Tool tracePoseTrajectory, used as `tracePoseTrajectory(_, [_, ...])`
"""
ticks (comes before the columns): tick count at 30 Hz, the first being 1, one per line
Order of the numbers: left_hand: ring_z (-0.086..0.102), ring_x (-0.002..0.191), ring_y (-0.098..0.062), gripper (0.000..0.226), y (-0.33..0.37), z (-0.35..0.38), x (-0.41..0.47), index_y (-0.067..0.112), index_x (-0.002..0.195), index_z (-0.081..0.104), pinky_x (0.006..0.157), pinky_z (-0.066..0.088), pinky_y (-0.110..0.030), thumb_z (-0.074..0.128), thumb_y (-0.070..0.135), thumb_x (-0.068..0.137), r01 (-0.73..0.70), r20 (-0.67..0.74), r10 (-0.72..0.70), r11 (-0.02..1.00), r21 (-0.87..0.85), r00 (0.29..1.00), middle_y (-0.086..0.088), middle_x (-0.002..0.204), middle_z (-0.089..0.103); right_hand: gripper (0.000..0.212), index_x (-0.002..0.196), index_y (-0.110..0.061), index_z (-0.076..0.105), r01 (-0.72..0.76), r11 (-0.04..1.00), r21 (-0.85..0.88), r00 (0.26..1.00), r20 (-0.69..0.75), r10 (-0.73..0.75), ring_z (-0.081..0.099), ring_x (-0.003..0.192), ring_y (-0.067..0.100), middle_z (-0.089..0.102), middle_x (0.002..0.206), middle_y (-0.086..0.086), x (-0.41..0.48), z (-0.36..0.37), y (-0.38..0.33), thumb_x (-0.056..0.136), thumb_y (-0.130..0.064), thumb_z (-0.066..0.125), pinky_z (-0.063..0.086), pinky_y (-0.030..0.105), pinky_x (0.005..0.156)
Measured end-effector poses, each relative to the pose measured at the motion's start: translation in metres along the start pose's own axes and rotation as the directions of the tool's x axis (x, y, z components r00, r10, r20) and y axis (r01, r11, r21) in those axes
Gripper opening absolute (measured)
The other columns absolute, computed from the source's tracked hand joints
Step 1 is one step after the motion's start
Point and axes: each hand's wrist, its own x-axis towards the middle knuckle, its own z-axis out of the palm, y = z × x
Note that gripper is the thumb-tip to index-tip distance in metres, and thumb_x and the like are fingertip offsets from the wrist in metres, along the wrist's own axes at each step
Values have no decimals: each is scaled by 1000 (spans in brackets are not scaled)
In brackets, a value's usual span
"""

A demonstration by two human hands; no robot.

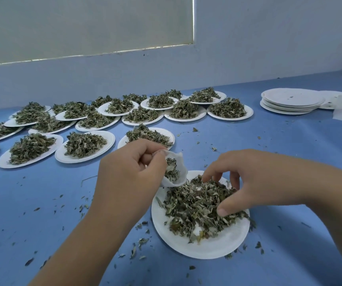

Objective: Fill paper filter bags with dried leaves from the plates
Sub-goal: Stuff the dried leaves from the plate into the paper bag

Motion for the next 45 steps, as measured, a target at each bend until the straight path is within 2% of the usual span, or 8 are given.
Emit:
tracePoseTrajectory(6, [40,44,-4,16,0,2,-1,30,70,69,41,30,-8,63,22,83,1,3,-1,1000,-2,1000,-1,57,53,44,109,-58,55,35,998,-50,999,27,-34,45,87,-16,46,95,-39,4,7,-3,71,-54,75,38,14,68])
tracePoseTrajectory(9, [41,44,-3,14,-1,2,-1,30,71,69,42,30,-8,62,24,82,1,3,-1,1000,10,1000,2,57,54,36,107,-54,60,43,996,-78,999,-5,-43,47,82,-11,48,85,-27,7,12,-5,74,-51,74,35,15,64])
tracePoseTrajectory(23, [38,45,-6,18,0,-1,0,31,72,68,42,29,-10,60,20,84,-28,-43,29,999,23,999,8,52,48,13,88,-52,68,94,984,150,984,-168,-68,58,73,-7,64,85,-27,5,1,0,75,-49,67,43,9,62])
tracePoseTrajectory(29, [42,49,-9,21,0,-1,-1,29,74,67,44,31,-11,63,13,87,-119,-76,130,983,139,989,2,64,55,16,88,-50,68,213,940,266,951,-278,-137,63,70,2,69,84,-16,0,-2,-6,73,-51,62,55,32,72])
tracePoseTrajectory(33, [45,53,-12,16,-2,2,-3,24,75,67,46,37,-20,63,15,87,-154,-43,169,959,238,985,0,56,51,17,88,-44,70,270,922,276,923,-347,-167,64,68,5,67,84,-13,-2,2,-12,73,-49,63,56,35,72])
tracePoseTrajectory(35, [45,55,-13,15,-3,6,-5,23,75,67,48,38,-26,64,16,87,-169,-15,182,942,289,983,2,54,51,18,88,-42,70,280,919,277,913,-373,-166,64,69,7,66,85,-14,-1,5,-15,73,-49,63,55,32,71])
tracePoseTrajectory(39, [43,51,-9,15,-1,13,-8,25,73,67,47,34,-18,65,17,84,-146,17,146,958,246,989,2,54,51,20,84,-43,71,232,948,218,892,-435,-118,59,73,-1,62,80,-25,4,12,-21,68,-51,63,45,14,66])
tracePoseTrajectory(45, [46,53,-5,14,3,20,-11,26,67,66,49,35,-12,61,20,79,-38,40,34,993,113,999,5,60,56,23,89,-38,66,120,991,53,860,-504,-77,53,73,-3,52,64,-17,11,25,-31,70,-50,69,40,13,56])
